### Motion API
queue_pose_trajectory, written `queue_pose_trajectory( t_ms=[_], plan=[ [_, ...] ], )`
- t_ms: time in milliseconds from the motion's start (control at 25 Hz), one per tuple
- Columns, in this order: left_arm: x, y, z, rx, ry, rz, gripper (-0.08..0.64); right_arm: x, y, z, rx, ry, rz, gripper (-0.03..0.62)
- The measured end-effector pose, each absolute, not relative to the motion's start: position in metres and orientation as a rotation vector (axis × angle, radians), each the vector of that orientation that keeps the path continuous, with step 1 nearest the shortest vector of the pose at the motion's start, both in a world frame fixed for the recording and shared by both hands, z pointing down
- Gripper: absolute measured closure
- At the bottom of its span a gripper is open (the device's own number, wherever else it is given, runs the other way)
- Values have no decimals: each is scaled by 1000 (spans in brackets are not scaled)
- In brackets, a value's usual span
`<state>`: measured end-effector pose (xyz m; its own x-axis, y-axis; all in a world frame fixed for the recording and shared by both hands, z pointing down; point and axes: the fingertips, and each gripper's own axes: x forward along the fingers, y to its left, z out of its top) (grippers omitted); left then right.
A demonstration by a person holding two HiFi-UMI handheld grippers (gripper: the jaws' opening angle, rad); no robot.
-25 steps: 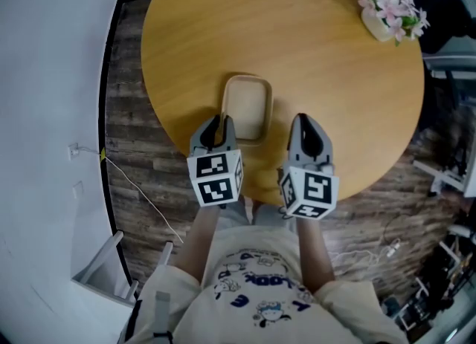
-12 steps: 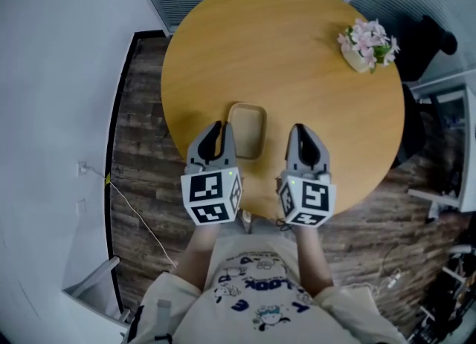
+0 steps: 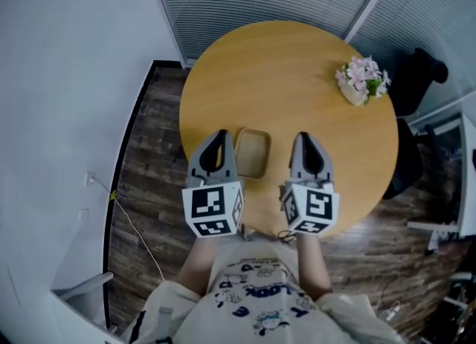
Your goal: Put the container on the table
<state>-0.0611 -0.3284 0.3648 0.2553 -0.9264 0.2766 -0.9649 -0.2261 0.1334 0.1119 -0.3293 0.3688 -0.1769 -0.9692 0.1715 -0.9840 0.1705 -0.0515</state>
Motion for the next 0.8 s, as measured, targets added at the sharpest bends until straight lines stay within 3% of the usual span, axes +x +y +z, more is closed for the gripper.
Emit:
queue_pose_trajectory(
  t_ms=[800],
  plan=[
    [-77, -309, 320, 2311, -1879, 139, 554, 96, -327, 325, 1945, -2433, 117, 581]
  ],
)
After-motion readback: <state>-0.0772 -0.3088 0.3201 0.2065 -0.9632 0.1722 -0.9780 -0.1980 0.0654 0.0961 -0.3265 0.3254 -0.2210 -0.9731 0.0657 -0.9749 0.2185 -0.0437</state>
